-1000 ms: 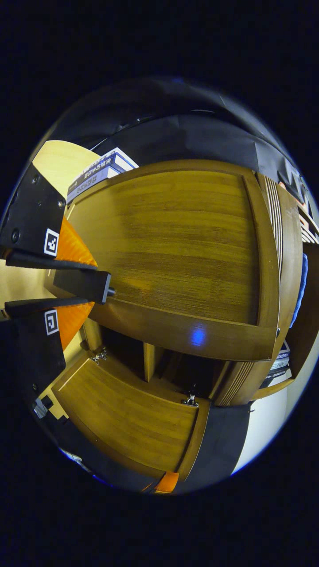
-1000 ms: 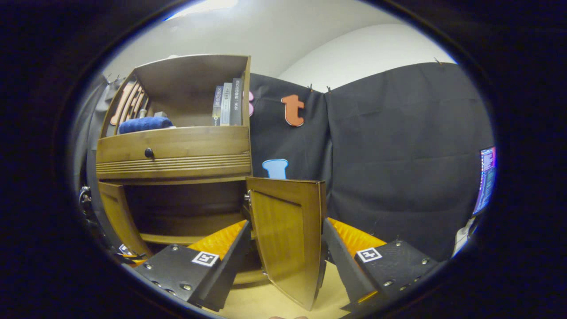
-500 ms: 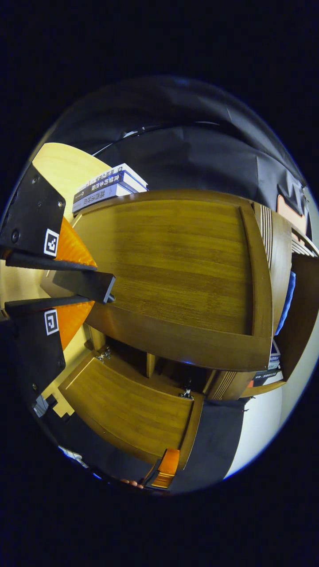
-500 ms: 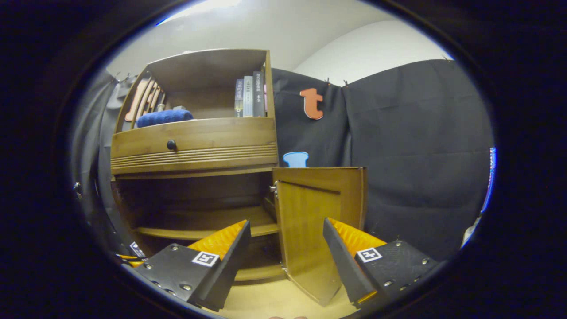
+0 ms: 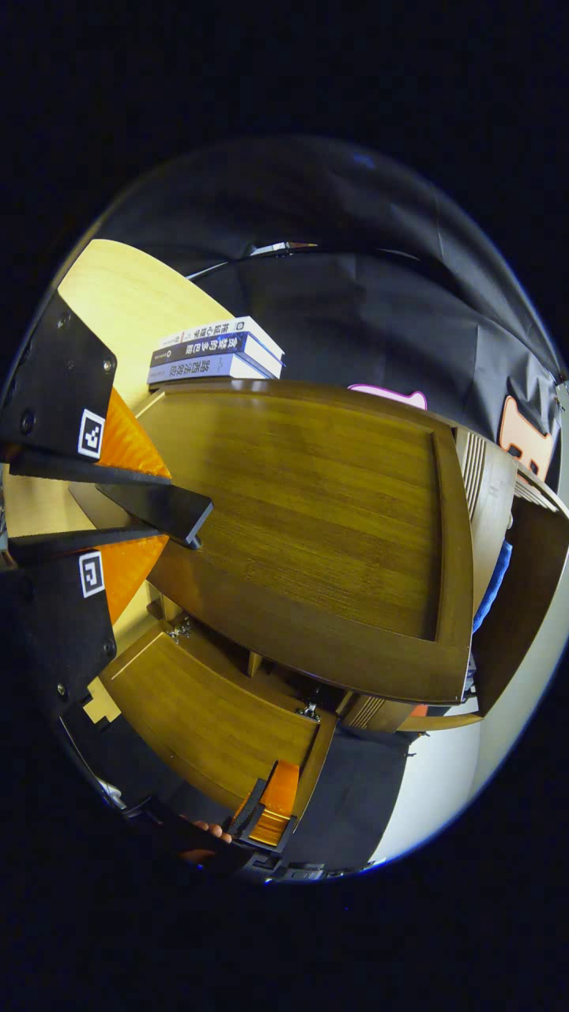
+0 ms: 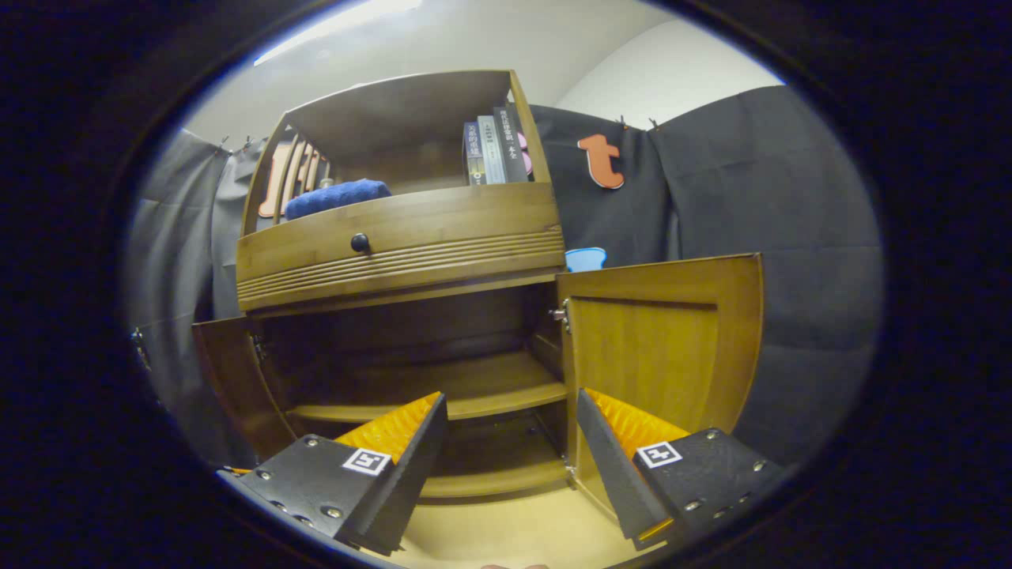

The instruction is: Open the right door of the double-door shoe cabinet with the right hand, and open the left door with the left hand.

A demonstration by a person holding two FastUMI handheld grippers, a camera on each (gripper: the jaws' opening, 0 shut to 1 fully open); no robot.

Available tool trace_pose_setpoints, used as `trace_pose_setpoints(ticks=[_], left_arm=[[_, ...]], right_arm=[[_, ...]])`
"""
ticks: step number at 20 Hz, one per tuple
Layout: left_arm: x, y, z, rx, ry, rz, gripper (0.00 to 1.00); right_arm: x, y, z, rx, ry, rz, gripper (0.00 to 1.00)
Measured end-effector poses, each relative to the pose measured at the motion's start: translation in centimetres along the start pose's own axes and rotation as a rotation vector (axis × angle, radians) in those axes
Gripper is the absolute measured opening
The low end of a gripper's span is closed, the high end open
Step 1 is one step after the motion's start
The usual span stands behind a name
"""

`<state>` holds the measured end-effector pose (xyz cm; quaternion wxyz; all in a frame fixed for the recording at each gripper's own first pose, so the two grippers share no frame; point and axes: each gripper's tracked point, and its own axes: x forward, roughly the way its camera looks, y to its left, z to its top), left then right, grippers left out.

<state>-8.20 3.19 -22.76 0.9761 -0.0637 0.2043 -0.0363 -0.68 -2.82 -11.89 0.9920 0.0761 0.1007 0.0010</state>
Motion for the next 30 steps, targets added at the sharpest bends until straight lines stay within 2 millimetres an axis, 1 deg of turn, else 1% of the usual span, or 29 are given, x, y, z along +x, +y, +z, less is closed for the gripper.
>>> trace_pose_setpoints(ticks=[4,6,7,8,9,10,11,12,13,14,15,16,17,19,20,21,22,25,28,29,30], left_arm=[[-1.4,1.9,0.2,0.034,-0.012,0.056,0.29],[-1.9,2.8,0.3,0.052,-0.014,0.09,0.31],[-2.2,3.3,0.4,0.065,-0.01,0.108,0.29],[-2.4,3.7,0.6,0.075,-0.011,0.12,0.29],[-2.5,4.0,0.8,0.082,-0.022,0.131,0.28],[-2.6,4.6,0.8,0.086,-0.009,0.151,0.22],[-2.9,5.0,0.7,0.089,-0.012,0.162,0.2],[-3.0,5.3,0.9,0.089,-0.019,0.17,0.21],[-3.3,5.8,1.0,0.088,-0.018,0.179,0.12],[-3.5,6.3,1.0,0.087,-0.018,0.192,0.21],[-3.8,6.8,1.0,0.09,-0.018,0.206,0.21],[-4.2,7.4,1.2,0.096,-0.019,0.223,0.12],[-4.5,7.9,1.3,0.102,-0.022,0.238,0.21],[-5.4,8.7,1.5,0.101,-0.028,0.256,0.18],[-5.7,8.8,1.5,0.096,-0.031,0.262,0.18],[-5.9,9.0,1.5,0.091,-0.032,0.269,0.18],[-6.3,9.3,1.6,0.088,-0.032,0.279,0.18],[-7.2,9.9,1.9,0.099,-0.041,0.311,0.18],[-8.1,10.9,2.4,0.128,-0.044,0.354,0.18],[-8.5,11.2,2.5,0.138,-0.047,0.369,0.27],[-8.8,11.5,2.7,0.144,-0.051,0.383,0.09]], right_arm=[[0.5,2.2,-0.6,0.013,0.025,0.047,0.97],[0.6,2.9,-1.0,0.025,0.038,0.065,0.97],[0.6,3.2,-1.2,0.031,0.043,0.072,0.97],[0.6,3.4,-1.4,0.039,0.049,0.078,1.0],[0.7,3.7,-1.7,0.046,0.057,0.084,1.0],[0.7,3.9,-1.9,0.052,0.065,0.09,0.97],[0.7,4.0,-2.0,0.056,0.072,0.095,0.97],[0.5,4.1,-2.1,0.06,0.075,0.096,0.97],[0.6,4.1,-2.1,0.063,0.076,0.096,1.0],[0.6,4.2,-2.2,0.066,0.079,0.097,1.0],[0.6,4.3,-2.3,0.071,0.084,0.102,0.97],[0.6,4.5,-2.5,0.075,0.089,0.108,0.97],[0.7,4.7,-2.7,0.079,0.096,0.113,0.97],[0.8,5.4,-3.2,0.089,0.113,0.13,0.97],[0.8,5.8,-3.4,0.094,0.119,0.139,0.92],[0.9,6.2,-3.5,0.097,0.125,0.148,0.92],[1.0,6.6,-3.6,0.1,0.129,0.158,1.0],[1.1,7.7,-3.7,0.104,0.132,0.183,1.0],[1.2,8.5,-4.3,0.101,0.148,0.203,0.97],[1.4,8.7,-4.5,0.104,0.155,0.209,0.97],[1.4,9.0,-4.7,0.108,0.16,0.214,0.97]])
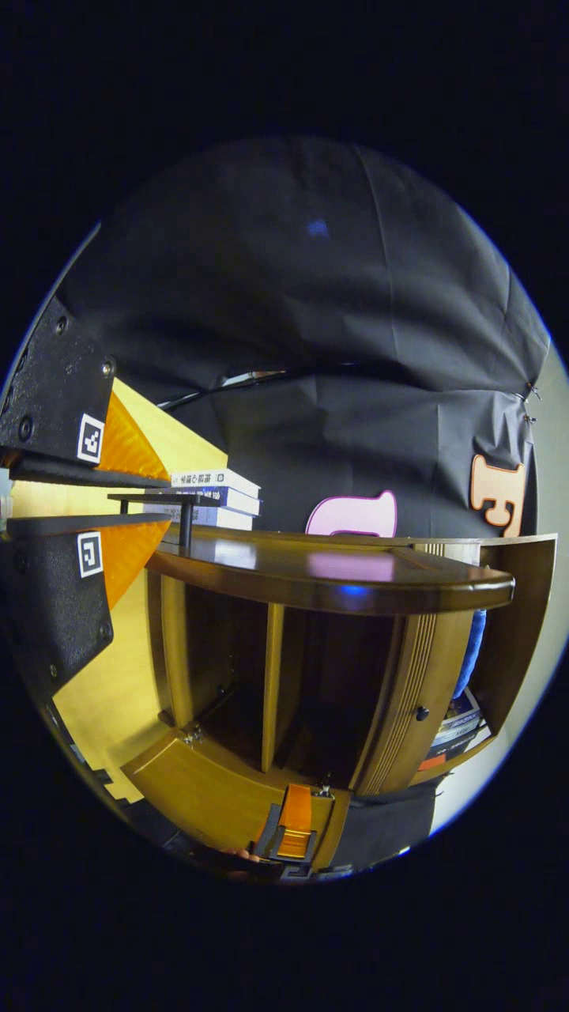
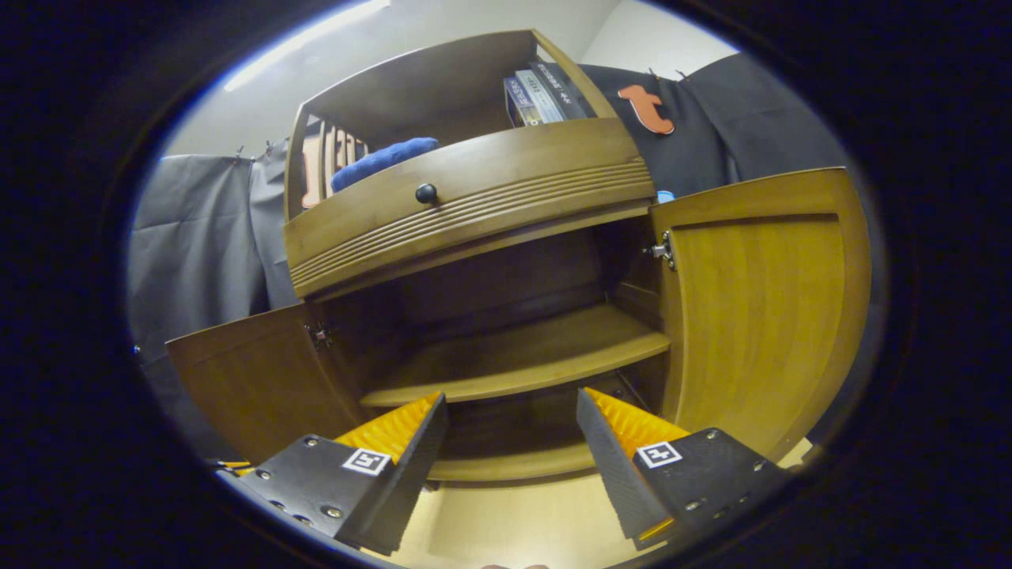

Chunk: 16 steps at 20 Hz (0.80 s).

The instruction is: Open the right door of the double-door shoe cabinet with the right hand, and open the left door with the left hand.

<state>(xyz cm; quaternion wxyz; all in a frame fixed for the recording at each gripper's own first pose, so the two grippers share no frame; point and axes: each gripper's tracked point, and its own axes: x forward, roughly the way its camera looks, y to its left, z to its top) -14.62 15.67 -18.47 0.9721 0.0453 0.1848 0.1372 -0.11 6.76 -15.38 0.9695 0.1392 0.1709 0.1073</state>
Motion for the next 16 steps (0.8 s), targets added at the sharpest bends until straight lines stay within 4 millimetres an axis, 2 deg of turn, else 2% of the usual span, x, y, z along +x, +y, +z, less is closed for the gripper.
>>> trace_pose_setpoints(ticks=[1,3,4,5,6,7,12,14,15,16], left_arm=[[-0.2,0.6,0.2,0.003,-0.004,0.019,0.18],[-0.8,2.2,1.5,0.004,-0.045,0.092,0.18],[-1.4,2.8,2.3,0.001,-0.074,0.121,0.1],[-1.5,3.0,3.6,-0.007,-0.105,0.134,0.1],[-1.8,2.9,4.7,-0.015,-0.136,0.141,0.18],[-2.1,2.6,6.0,-0.022,-0.163,0.137,0.18],[-3.4,2.4,12.7,0.015,-0.323,0.173,0.16],[-4.3,2.0,15.6,0.061,-0.392,0.197,0.08],[-4.7,1.8,17.3,0.077,-0.425,0.211,0.09],[-5.6,2.1,18.7,0.089,-0.465,0.229,0.08]], right_arm=[[0.1,0.2,-0.2,0.004,0.004,0.005,0.97],[0.2,0.3,-0.4,0.003,0.008,0.007,0.97],[0.2,0.2,-0.5,-0.004,0.008,0.003,0.97],[0.1,0.0,-0.4,-0.01,0.006,-0.002,0.97],[0.1,-0.3,-0.5,-0.014,0.003,-0.007,0.97],[0.1,-0.6,-0.4,-0.015,0.003,-0.011,0.97],[-0.4,-2.5,0.4,-0.013,-0.024,-0.06,0.97],[-0.5,-3.3,0.7,-0.015,-0.035,-0.077,0.97],[-0.6,-3.6,0.8,-0.015,-0.036,-0.083,1.0],[-0.6,-3.9,0.9,-0.012,-0.038,-0.09,0.97]])
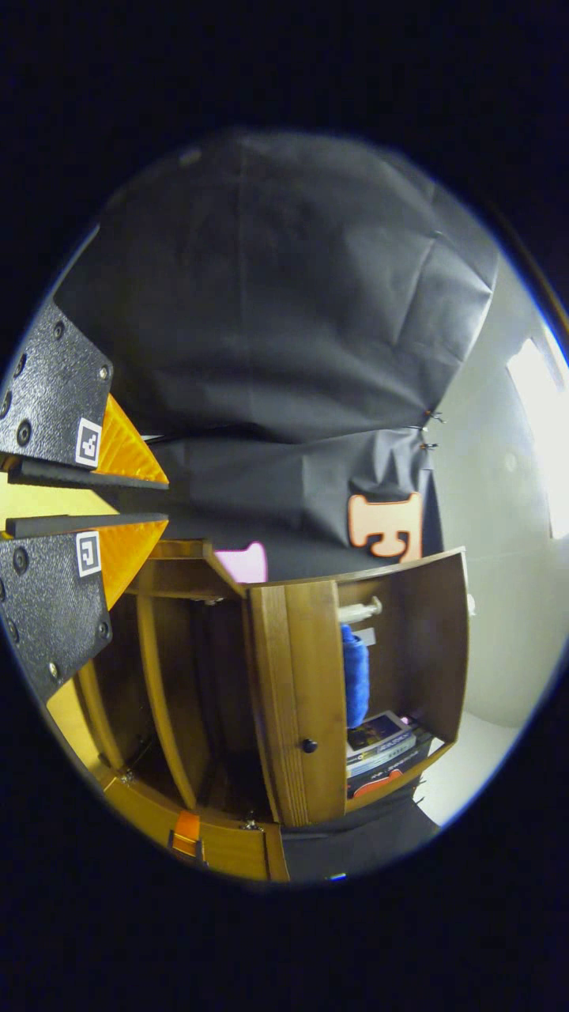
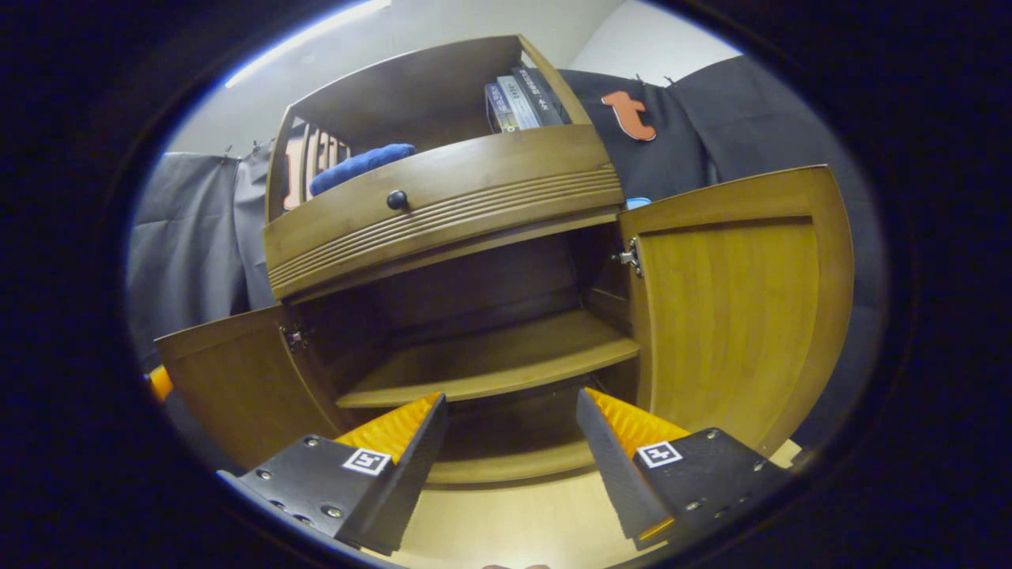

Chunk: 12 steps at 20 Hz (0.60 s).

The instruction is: Open the right door of the double-door shoe cabinet with the right hand, and open the left door with the left hand.

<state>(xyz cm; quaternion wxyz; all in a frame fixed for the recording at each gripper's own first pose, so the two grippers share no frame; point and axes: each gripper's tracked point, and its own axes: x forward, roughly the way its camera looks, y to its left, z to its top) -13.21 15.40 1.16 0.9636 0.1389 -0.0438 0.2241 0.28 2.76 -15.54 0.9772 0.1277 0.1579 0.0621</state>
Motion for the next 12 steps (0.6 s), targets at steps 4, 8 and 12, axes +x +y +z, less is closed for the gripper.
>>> trace_pose_setpoints(ticks=[4,8,12], left_arm=[[1.0,0.0,4.7,0.006,-0.092,0.016,0.08],[1.8,-2.9,6.9,-0.071,-0.133,-0.055,0.1],[2.0,-9.1,6.7,-0.129,-0.115,-0.222,0.1]], right_arm=[[-0.1,-0.8,0.6,0.015,-0.018,-0.02,0.97],[-0.7,-1.4,0.8,0.004,-0.029,-0.034,0.97],[-1.4,-2.5,1.8,-0.013,-0.052,-0.062,1.0]])
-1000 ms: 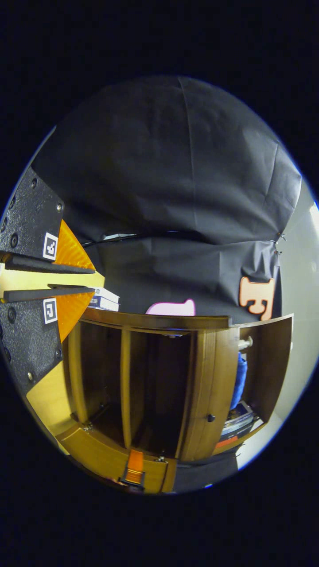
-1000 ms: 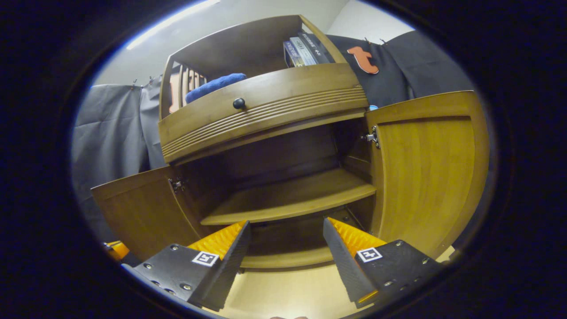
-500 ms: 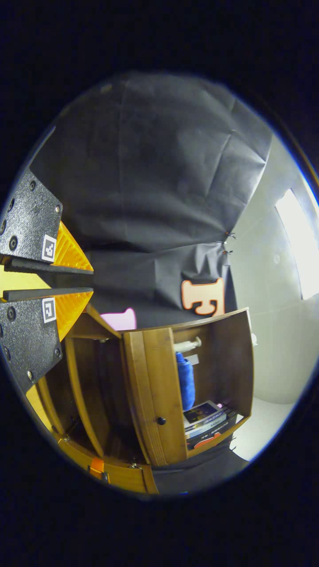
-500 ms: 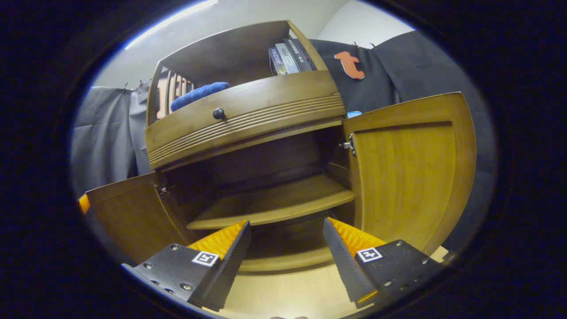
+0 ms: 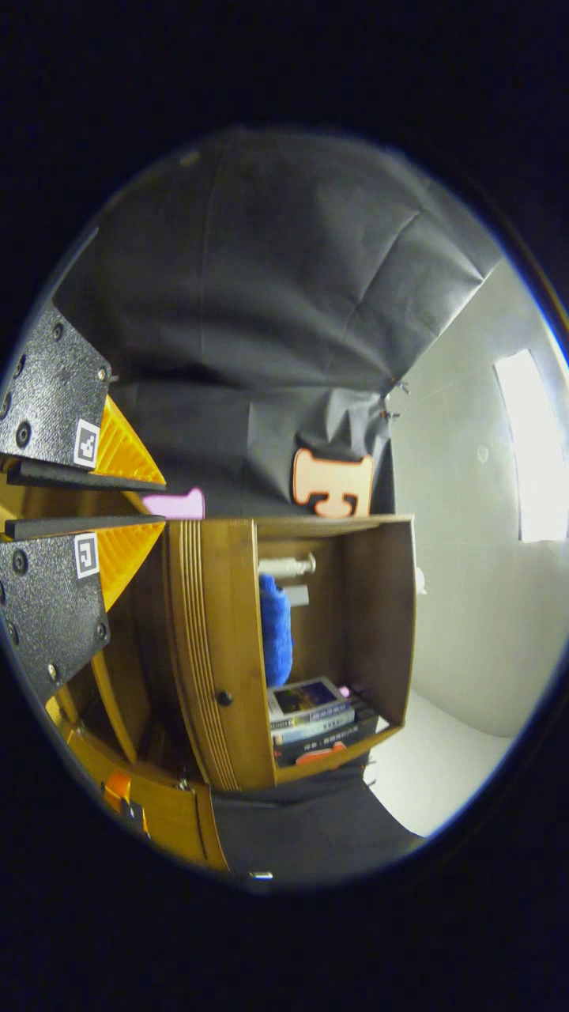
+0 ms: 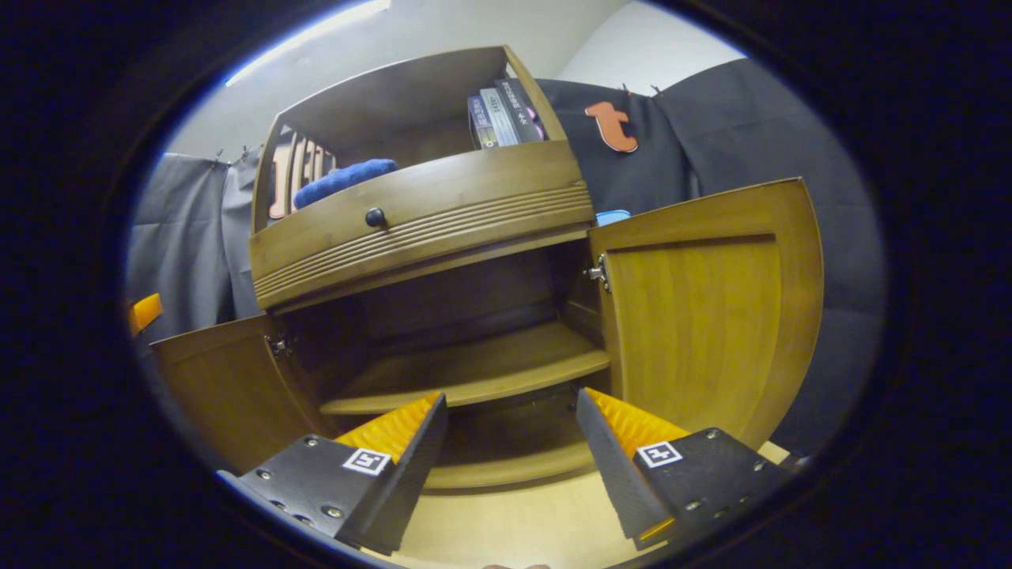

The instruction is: Open the right door of the double-door shoe cabinet with the right hand, and open the left door with the left hand.

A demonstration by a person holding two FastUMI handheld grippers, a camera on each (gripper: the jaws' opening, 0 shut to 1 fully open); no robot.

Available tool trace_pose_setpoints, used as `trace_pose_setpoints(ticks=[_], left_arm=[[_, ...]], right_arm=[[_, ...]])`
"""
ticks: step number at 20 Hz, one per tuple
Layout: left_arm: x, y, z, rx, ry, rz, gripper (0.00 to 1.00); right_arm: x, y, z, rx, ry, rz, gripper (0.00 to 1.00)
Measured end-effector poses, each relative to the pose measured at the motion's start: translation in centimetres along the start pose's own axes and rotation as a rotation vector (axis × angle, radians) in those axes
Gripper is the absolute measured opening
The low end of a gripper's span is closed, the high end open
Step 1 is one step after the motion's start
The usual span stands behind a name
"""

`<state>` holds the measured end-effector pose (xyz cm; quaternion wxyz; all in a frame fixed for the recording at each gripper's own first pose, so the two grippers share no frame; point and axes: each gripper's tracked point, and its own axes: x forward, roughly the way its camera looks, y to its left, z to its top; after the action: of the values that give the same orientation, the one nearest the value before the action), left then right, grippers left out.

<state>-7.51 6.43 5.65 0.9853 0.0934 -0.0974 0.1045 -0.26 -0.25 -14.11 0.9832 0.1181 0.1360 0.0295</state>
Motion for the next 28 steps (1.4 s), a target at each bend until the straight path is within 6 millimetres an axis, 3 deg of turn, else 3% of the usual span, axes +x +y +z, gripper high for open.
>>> trace_pose_setpoints(ticks=[7,8,9,10,12,17,20,28], left_arm=[[0.6,-10.0,-4.0,-0.073,0.097,-0.273,0.1],[0.5,-11.2,-4.8,-0.089,0.119,-0.305,0.22],[0.3,-12.3,-5.6,-0.101,0.141,-0.337,0.1],[0.2,-13.3,-6.4,-0.106,0.167,-0.364,0.1],[-0.2,-14.8,-7.9,-0.113,0.215,-0.406,0.27],[-0.9,-15.8,-9.4,-0.108,0.254,-0.425,0.78],[-0.9,-15.4,-10.0,-0.1,0.251,-0.412,0.99],[-1.0,-15.6,-10.6,-0.166,0.276,-0.466,0.96]], right_arm=[[-2.5,-2.4,2.5,-0.097,-0.061,-0.071,0.97],[-2.9,-2.4,2.8,-0.103,-0.067,-0.073,0.97],[-3.4,-2.3,3.1,-0.11,-0.074,-0.074,0.97],[-3.8,-2.1,3.3,-0.118,-0.083,-0.076,0.97],[-4.4,-1.9,3.7,-0.131,-0.096,-0.075,0.97],[-5.1,-2.6,4.1,-0.127,-0.102,-0.096,1.0],[-5.2,-2.3,4.7,-0.122,-0.113,-0.096,0.97],[-6.2,-0.3,6.6,-0.157,-0.171,-0.099,0.97]])
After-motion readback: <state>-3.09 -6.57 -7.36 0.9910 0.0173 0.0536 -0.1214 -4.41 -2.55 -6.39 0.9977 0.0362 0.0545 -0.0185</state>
